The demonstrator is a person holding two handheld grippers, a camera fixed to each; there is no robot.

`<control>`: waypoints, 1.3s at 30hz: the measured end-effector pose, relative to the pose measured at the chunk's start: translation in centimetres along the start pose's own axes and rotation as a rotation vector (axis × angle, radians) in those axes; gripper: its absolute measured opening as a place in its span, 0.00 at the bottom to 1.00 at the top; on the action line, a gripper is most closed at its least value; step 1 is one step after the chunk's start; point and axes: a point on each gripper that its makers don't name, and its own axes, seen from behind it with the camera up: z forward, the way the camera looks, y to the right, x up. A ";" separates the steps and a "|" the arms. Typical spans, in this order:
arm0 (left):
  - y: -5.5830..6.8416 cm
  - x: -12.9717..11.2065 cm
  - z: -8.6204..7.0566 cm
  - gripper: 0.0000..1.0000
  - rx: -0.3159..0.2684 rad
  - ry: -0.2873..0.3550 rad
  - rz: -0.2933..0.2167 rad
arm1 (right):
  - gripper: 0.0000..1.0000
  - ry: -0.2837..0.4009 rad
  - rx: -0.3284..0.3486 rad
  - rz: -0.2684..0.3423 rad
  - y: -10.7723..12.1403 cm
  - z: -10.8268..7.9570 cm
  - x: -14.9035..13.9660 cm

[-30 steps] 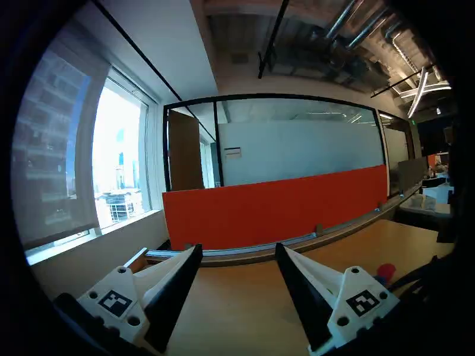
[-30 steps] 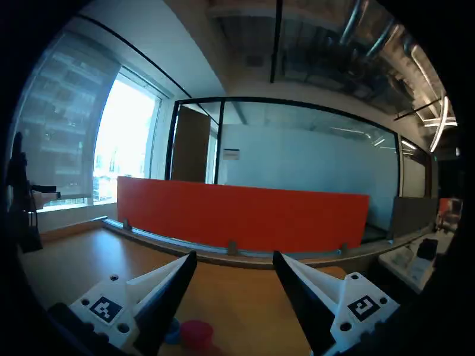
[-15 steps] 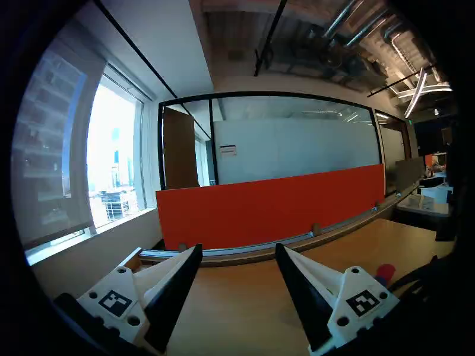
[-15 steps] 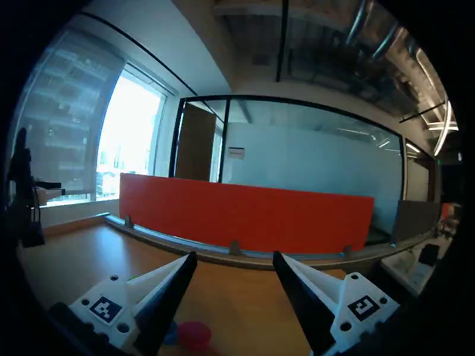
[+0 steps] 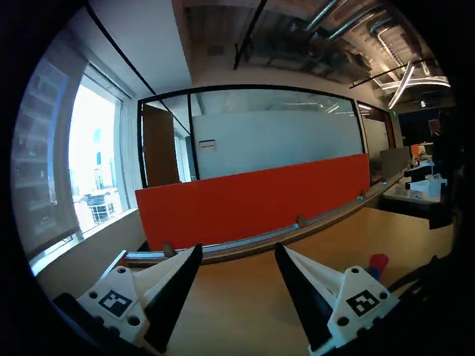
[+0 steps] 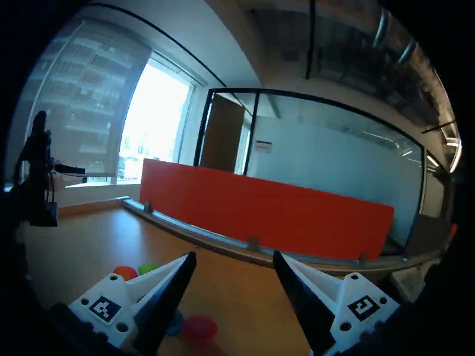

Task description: Pour water

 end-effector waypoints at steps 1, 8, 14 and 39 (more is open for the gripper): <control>0.1 -0.1 0.1 0.90 -0.008 -0.006 0.004 | 1.00 -0.006 0.009 -0.005 -0.1 0.0 -0.1; 1.3 -0.7 1.1 0.90 -0.073 -0.053 0.028 | 1.00 -0.047 0.074 -0.038 -0.9 0.3 -0.9; 2.3 -1.6 2.2 0.90 -0.130 -0.100 0.045 | 1.00 -0.082 0.124 -0.067 -1.6 0.6 -1.6; 6.3 -2.5 4.6 0.90 -0.333 -0.184 0.065 | 1.00 -0.207 0.294 -0.130 -4.7 0.9 -4.2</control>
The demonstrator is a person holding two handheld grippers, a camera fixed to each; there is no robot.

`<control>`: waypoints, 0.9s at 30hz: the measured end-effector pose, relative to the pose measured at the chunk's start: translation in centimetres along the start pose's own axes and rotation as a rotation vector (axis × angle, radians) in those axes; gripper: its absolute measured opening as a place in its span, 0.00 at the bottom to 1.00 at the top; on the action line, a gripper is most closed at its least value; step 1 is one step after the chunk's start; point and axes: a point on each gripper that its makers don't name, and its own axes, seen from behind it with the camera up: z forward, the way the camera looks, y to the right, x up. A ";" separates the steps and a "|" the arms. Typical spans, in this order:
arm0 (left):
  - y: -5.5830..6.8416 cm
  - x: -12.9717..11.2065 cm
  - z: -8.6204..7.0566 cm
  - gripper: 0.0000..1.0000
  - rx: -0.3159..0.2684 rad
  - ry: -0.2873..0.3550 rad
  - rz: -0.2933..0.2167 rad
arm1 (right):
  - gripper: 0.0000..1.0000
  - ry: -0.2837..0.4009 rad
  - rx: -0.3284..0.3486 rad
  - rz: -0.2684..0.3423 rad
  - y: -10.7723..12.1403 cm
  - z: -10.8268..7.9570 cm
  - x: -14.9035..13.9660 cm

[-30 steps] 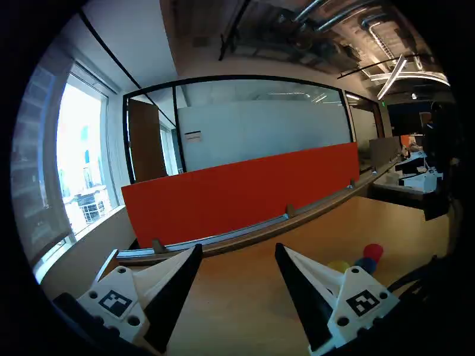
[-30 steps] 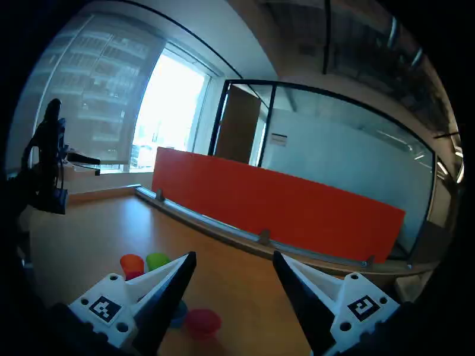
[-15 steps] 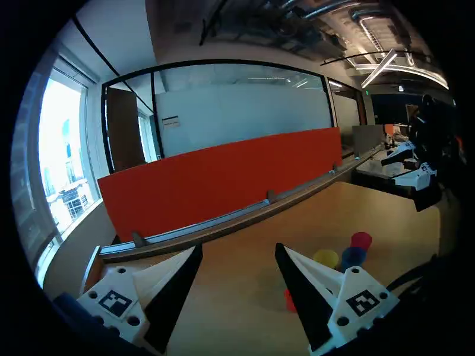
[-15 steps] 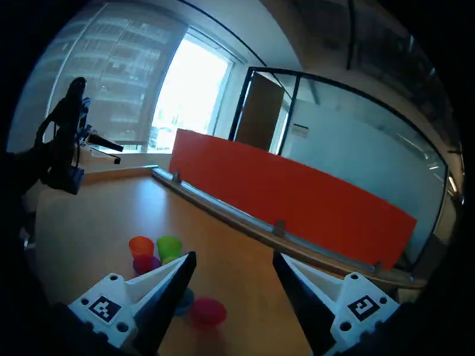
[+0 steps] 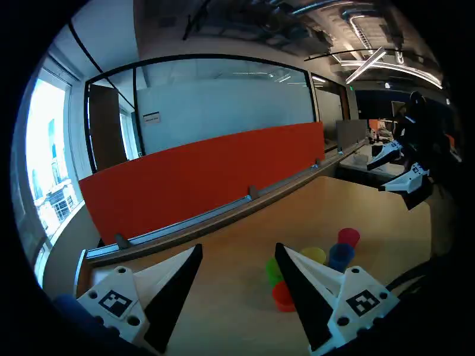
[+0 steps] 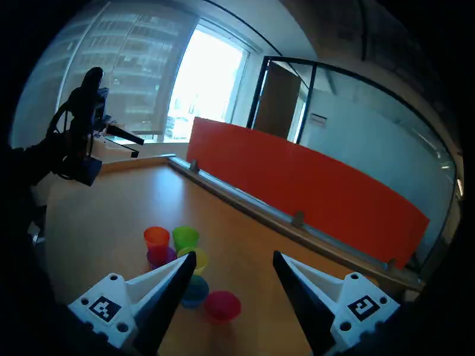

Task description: Pour water

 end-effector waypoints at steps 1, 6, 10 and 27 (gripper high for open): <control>0.2 0.0 0.1 0.90 -0.009 -0.003 0.002 | 1.00 -0.003 0.005 -0.005 -0.1 0.1 -0.1; 1.0 -0.2 1.0 0.90 -0.052 -0.021 0.009 | 1.00 -0.024 0.040 -0.027 -1.0 0.7 -0.5; 1.3 -0.5 1.6 0.90 -0.072 -0.035 0.018 | 1.00 -0.043 0.066 -0.043 -1.7 1.1 -0.9; 3.5 -1.8 4.4 0.90 -0.153 -0.081 0.049 | 1.00 -0.099 0.131 -0.076 -2.9 3.3 -3.3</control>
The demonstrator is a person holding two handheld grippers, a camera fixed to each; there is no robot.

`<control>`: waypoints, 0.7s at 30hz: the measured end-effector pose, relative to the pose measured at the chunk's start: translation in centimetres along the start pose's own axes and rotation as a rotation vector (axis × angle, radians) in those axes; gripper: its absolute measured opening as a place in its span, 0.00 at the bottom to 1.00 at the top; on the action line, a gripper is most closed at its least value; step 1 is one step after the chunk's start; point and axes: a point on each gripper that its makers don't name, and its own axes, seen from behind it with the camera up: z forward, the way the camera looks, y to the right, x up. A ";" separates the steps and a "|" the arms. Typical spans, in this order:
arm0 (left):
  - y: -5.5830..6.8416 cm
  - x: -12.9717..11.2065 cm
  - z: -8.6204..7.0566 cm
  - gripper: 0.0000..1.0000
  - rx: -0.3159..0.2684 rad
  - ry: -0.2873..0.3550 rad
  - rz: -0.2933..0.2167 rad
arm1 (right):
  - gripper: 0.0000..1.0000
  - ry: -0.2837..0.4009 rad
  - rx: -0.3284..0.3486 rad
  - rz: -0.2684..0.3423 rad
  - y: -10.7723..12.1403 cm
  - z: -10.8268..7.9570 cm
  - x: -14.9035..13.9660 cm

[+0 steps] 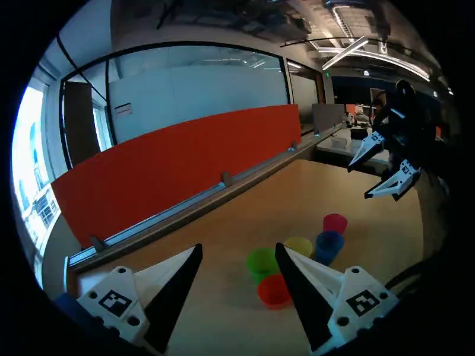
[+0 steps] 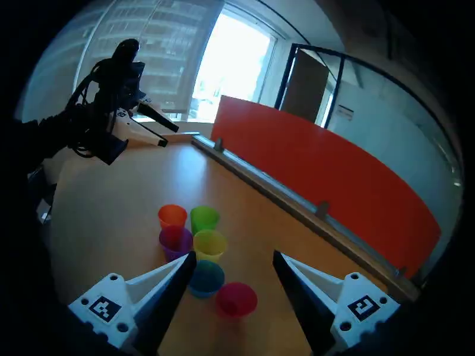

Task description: Pour water

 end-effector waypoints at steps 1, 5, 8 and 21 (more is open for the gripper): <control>0.1 0.0 0.2 0.90 -0.003 -0.002 0.000 | 1.00 -0.002 0.005 0.000 -0.1 0.2 -0.1; 0.4 -0.3 0.9 0.90 -0.020 -0.010 -0.002 | 1.00 -0.012 0.024 0.000 -0.4 1.0 -0.7; 0.7 -0.6 1.5 0.90 -0.032 -0.017 -0.004 | 1.00 -0.023 0.038 0.002 -0.7 1.5 -1.3; 1.9 -2.5 3.8 0.90 -0.078 -0.064 0.007 | 1.00 -0.061 0.100 0.002 -2.1 4.0 -3.5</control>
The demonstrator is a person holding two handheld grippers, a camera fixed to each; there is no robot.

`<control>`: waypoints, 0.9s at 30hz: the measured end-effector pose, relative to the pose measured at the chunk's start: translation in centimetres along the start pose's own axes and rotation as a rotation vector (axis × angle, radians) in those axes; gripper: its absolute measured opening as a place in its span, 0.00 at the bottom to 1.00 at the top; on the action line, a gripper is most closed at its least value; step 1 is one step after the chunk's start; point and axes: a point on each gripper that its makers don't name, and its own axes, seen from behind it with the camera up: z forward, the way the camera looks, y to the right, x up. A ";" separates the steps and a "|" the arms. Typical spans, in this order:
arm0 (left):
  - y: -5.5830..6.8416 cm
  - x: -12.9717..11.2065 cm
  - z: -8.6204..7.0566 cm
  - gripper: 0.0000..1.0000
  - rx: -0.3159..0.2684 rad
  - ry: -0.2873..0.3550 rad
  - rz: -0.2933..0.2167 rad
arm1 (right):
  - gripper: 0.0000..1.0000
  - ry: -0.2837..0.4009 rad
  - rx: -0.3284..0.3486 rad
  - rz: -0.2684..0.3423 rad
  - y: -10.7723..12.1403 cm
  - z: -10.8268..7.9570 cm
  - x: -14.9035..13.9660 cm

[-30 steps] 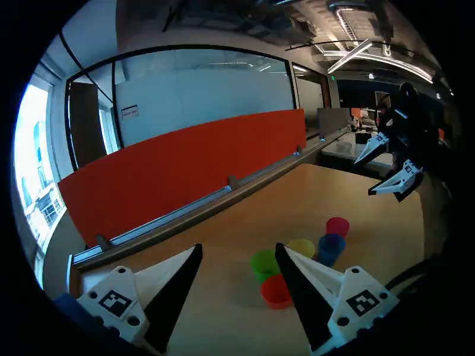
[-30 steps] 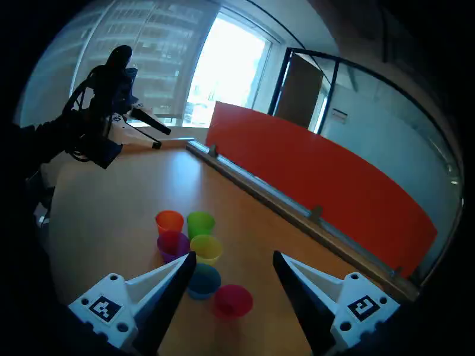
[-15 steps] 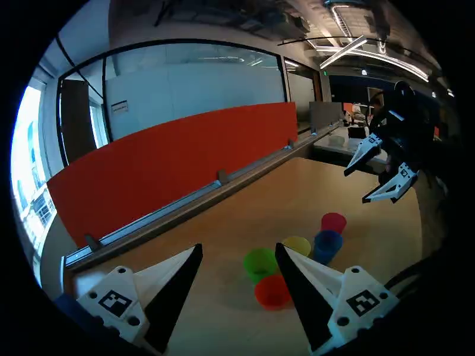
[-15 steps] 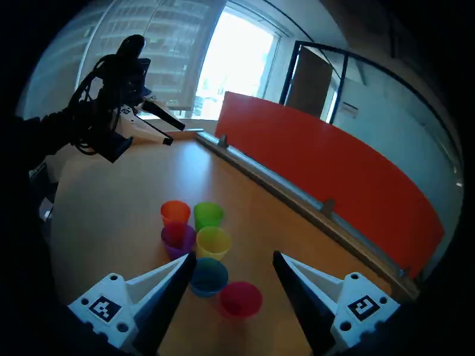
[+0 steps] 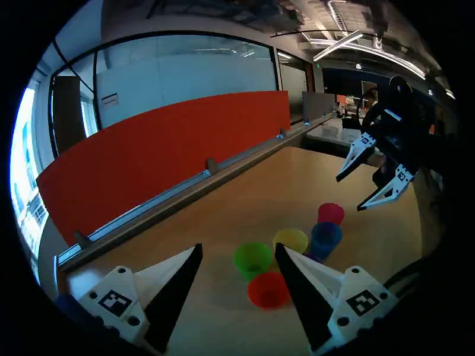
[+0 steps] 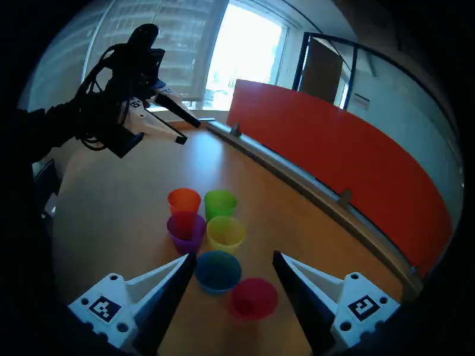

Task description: Pour water

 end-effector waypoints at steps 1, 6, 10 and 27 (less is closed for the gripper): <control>0.1 -0.1 0.2 0.90 -0.003 -0.003 0.000 | 1.00 -0.003 0.003 0.000 0.0 0.2 -0.1; 0.4 -0.8 1.0 0.90 -0.014 -0.018 0.005 | 1.00 -0.022 0.024 0.003 -0.4 1.3 -1.0; 0.5 -1.3 1.6 0.90 -0.021 -0.027 0.005 | 1.00 -0.037 0.039 0.004 -0.7 2.1 -1.5; 0.6 -3.0 3.3 0.90 -0.041 -0.053 0.001 | 1.00 -0.102 0.099 0.007 -1.9 5.1 -4.2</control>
